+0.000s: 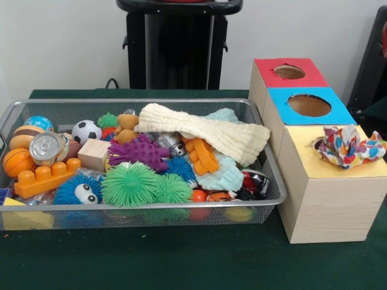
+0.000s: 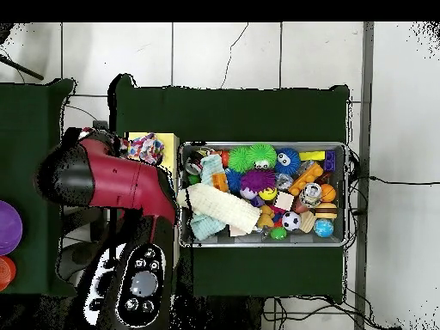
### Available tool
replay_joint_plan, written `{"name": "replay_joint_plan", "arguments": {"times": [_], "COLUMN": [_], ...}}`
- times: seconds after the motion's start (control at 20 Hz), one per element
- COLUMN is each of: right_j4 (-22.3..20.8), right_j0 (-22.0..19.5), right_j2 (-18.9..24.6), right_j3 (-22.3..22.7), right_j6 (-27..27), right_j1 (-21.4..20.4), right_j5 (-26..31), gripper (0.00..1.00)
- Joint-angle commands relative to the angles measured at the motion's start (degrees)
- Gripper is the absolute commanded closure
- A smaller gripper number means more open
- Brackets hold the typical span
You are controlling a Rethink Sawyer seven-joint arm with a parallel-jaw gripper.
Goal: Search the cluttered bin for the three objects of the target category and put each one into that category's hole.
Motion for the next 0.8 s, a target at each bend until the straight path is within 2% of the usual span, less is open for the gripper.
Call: {"name": "replay_joint_plan", "arguments": {"times": [0.05, 0.1, 0.8], "right_j4": [-14.9, -14.5, -21.1], "right_j0": [-3.7, -5.0, -8.3], "right_j2": [3.6, 5.5, 11.9], "right_j3": [-10.8, -11.0, -10.7], "right_j6": [-12.5, -13.2, -8.5], "right_j1": [1.6, 1.6, -0.2], "right_j5": [27.9, 31.0, 31.8], "gripper": [1.0, 1.0, 1.0]}}
